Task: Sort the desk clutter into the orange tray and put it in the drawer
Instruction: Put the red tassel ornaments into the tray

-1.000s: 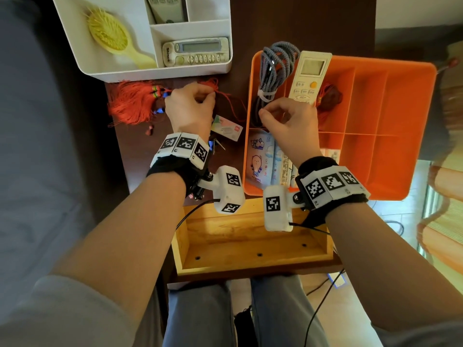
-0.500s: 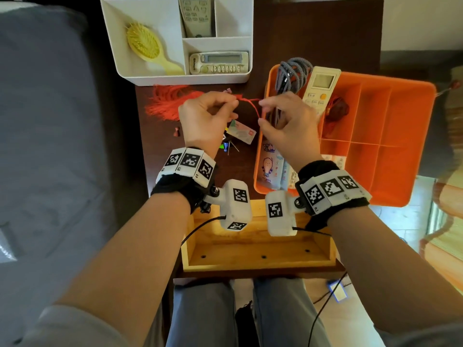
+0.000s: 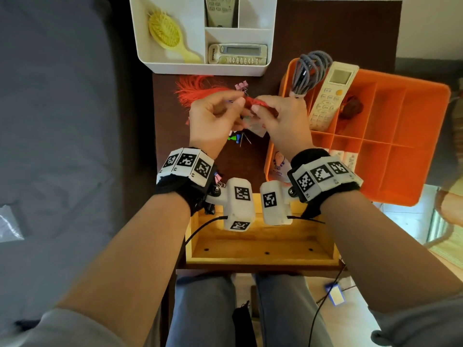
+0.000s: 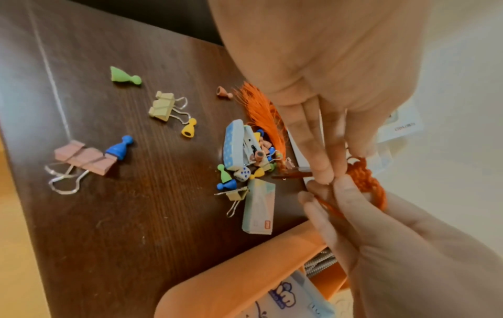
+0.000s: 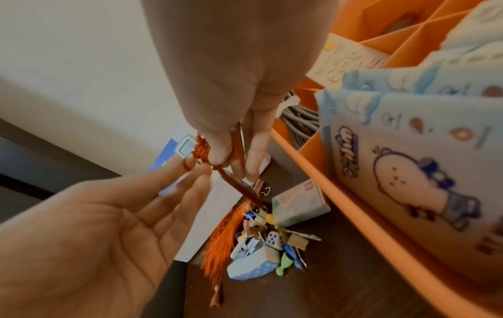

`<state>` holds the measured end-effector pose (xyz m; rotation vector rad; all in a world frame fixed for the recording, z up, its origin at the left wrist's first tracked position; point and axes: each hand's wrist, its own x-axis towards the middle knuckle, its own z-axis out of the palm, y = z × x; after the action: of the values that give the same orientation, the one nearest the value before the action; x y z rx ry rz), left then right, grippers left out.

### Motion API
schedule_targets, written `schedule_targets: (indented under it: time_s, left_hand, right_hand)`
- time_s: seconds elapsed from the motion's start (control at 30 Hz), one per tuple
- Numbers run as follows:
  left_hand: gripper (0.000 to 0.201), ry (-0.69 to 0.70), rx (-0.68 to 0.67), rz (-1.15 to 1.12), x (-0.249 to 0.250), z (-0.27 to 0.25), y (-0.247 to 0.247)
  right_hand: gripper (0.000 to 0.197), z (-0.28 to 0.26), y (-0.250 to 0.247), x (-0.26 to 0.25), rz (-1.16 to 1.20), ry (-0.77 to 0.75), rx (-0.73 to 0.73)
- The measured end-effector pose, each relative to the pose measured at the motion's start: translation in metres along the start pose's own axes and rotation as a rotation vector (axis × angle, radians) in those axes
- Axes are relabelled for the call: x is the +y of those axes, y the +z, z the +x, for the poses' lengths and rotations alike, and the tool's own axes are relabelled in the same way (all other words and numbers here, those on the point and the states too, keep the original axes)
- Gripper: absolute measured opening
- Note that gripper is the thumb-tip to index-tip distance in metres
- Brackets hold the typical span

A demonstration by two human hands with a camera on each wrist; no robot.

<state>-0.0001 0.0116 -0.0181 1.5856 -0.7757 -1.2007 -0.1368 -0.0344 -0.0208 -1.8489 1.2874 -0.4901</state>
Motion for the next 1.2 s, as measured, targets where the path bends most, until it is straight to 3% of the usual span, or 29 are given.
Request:
schedule_targets:
  time_s: [0.17,0.33,0.47,0.63,0.9,1.2]
  left_hand:
    - [0.046,0.075,-0.003,0.264,-0.015,0.002,-0.009]
    - [0.046,0.058,-0.056,0.487,-0.021,0.003,-0.007]
    - [0.043,0.07,-0.048,0.432,-0.014,0.003,-0.001]
    - [0.021,0.133,0.008,0.385,-0.005,0.0,0.003]
    - [0.006,0.109,-0.096,0.222,0.01,-0.019,0.011]
    - [0.013,-0.131,-0.106,-0.101,0.033,-0.032,0.011]
  right_hand:
    - [0.026,-0.007,-0.002,0.0,0.054,0.064,0.049]
    - [0.026,-0.01,-0.006,-0.01,0.098,0.02,0.05]
    - [0.021,-0.01,-0.011,-0.016,0.157,-0.023,0.032]
    - [0.011,-0.013,-0.019,-0.023,0.24,0.001,0.074]
    - [0.011,-0.02,-0.026,-0.027,0.33,0.117,0.15]
    - [0.022,-0.036,-0.029,-0.04,0.587,0.37,-0.166]
